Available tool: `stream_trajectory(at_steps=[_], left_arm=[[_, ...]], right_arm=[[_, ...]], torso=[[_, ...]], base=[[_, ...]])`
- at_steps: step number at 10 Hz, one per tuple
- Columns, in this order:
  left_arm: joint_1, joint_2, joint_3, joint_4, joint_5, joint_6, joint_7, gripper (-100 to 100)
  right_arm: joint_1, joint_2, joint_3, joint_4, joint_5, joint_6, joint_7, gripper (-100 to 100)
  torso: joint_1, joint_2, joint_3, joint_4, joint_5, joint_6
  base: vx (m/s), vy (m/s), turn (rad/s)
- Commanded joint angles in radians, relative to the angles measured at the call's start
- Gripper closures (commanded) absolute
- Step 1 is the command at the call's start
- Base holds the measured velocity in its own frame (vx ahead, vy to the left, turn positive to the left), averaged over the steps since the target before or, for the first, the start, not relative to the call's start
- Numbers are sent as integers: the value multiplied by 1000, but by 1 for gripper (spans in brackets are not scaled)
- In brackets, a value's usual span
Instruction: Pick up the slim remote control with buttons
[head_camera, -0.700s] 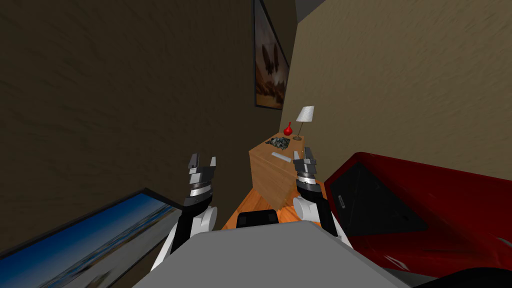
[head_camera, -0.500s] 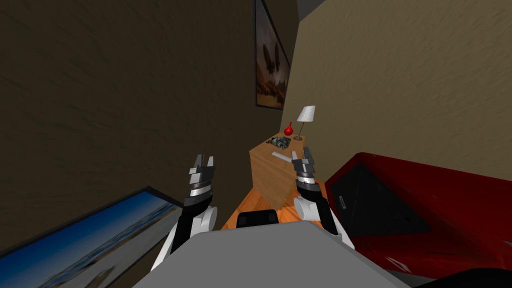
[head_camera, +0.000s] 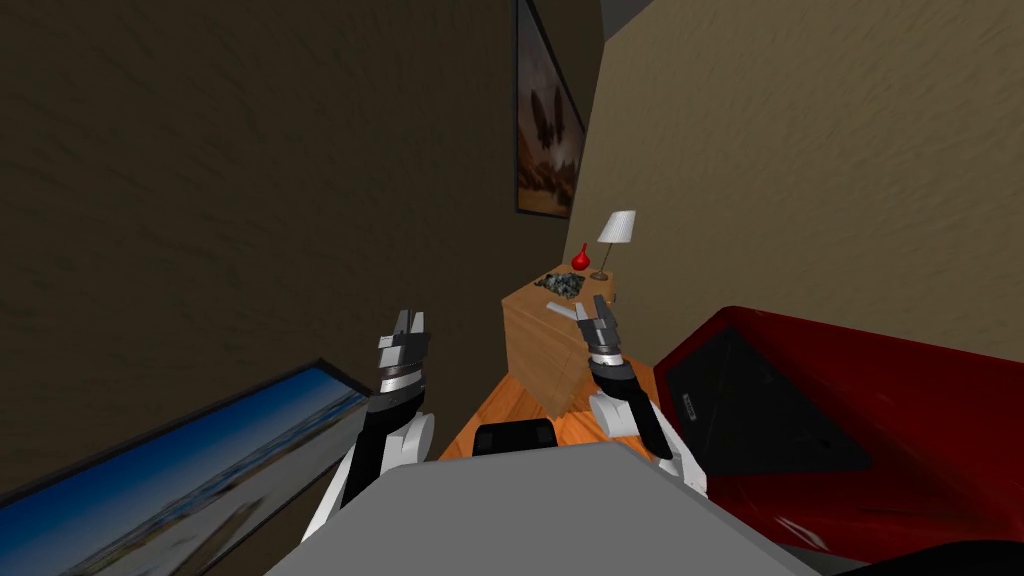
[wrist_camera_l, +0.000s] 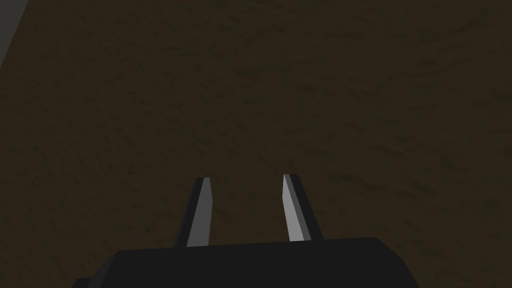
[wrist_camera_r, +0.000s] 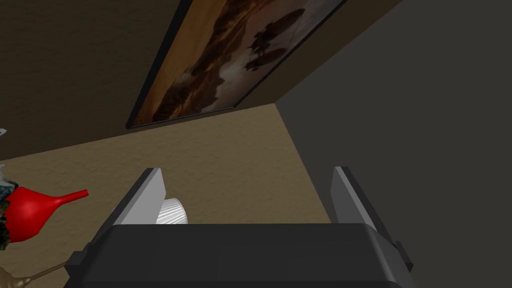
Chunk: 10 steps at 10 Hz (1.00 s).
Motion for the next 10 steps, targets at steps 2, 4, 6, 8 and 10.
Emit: stream_trajectory(at_steps=[2,4,6,8,10], left_arm=[[0,0,0,0,0,0,0,0],[0,0,0,0,0,0,0,0],[0,0,0,0,0,0,0,0],[0,0,0,0,0,0,0,0],[0,0,0,0,0,0,0,0]], right_arm=[[-23,-63,8,28,14,-19,-12,-100],[-44,-116,17,56,29,-39,-24,-100],[-68,-173,27,88,46,-61,-36,-100],[-93,-232,39,122,65,-85,-50,-100],[-120,-295,53,159,86,-110,-65,-100]], torso=[[0,1,0,0,0,0],[1,0,0,0,0,0],[1,1,0,0,0,0],[1,0,0,0,0,0],[2,1,0,0,0,0]], base=[[-46,19,52],[-41,24,67],[-49,33,71],[-43,29,75],[-51,46,96]])
